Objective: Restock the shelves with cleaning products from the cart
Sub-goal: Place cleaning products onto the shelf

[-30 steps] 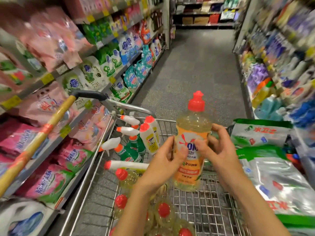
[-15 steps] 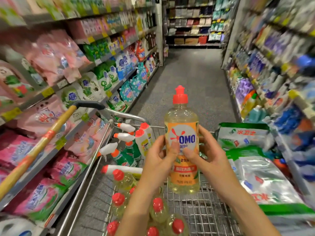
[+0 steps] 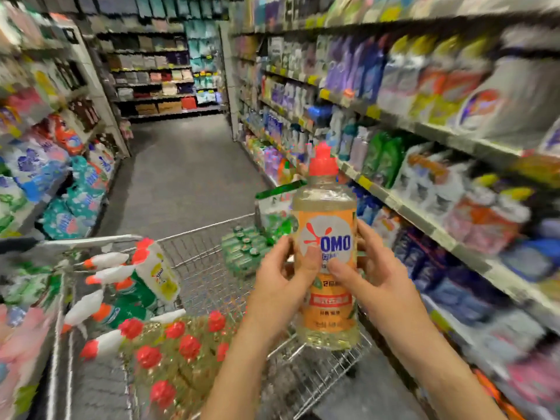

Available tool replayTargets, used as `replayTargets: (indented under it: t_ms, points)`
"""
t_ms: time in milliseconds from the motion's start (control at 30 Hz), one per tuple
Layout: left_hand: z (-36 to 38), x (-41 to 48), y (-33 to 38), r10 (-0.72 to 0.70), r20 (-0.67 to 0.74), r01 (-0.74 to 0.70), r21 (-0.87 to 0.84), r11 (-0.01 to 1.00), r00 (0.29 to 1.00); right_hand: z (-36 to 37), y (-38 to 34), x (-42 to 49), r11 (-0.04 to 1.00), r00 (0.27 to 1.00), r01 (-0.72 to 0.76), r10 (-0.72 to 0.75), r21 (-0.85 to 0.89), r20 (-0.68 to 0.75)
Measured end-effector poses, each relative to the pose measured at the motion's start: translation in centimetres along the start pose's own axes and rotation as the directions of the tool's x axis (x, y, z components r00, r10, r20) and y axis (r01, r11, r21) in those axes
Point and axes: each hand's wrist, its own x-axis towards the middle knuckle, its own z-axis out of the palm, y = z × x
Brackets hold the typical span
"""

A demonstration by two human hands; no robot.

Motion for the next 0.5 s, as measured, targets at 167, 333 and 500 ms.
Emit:
replayTargets:
  t_ms: [167,333,500]
  points:
    - [7.7,-3.1,0.4,0.005,0.278,0.011,-0.055,0.998,0.961,-5.2,-3.8,-7.7,0.999,0.955,0.008,-0.022,-0.048,-0.297]
    - [16.5,-6.5,1.2,0.050,0.507,-0.001,-0.097,0.995,0.861,-10.3,-8.2,-15.5,0.988,0.839,-0.001,-0.085,-0.158,-0.537]
    - [25.2,-10.5,1.9,0.073,0.683,0.040,-0.148,0.988,0.727,-15.1,-11.9,-22.4,0.977,0.725,-0.001,-0.146,-0.213,-0.673]
